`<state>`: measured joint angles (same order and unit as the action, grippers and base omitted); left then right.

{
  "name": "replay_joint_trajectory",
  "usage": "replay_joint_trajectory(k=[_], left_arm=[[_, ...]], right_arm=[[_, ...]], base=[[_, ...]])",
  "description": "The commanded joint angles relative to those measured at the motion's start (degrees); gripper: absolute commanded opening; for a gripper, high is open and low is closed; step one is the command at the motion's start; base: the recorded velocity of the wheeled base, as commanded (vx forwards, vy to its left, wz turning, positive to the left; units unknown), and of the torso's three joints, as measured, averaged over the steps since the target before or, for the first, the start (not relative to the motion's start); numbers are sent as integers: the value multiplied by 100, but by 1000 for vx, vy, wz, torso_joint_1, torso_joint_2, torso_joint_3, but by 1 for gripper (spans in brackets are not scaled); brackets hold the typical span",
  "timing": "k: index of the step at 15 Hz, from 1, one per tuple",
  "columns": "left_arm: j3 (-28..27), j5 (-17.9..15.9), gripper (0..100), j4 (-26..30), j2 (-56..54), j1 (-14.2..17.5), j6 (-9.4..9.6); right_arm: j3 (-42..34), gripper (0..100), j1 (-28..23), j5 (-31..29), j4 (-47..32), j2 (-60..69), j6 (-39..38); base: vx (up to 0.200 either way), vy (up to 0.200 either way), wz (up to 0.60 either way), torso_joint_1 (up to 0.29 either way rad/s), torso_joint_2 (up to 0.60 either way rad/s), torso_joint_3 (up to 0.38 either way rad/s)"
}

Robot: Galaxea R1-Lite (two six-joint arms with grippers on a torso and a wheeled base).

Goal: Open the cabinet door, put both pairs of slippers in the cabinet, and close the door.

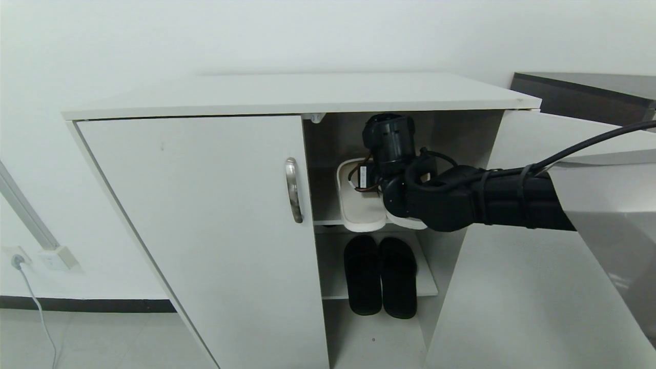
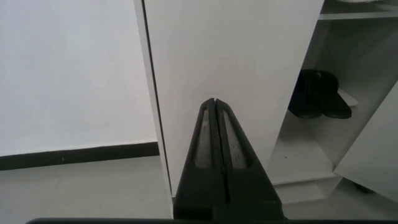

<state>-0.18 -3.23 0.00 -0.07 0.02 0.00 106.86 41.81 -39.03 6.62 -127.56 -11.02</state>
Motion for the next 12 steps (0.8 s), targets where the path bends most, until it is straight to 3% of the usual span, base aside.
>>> replay_joint_trajectory(k=[1,12], left_arm=[[1,7,0,0,7,6,-9],[1,15,0,0,7,6,0]], right_arm=[[335,0,-68,1,-47,-296,-5],[282,0,-86,1,-187,-348,-41]], base=[[0,0,0,0,0,0],[0,0,0,0,0,0]])
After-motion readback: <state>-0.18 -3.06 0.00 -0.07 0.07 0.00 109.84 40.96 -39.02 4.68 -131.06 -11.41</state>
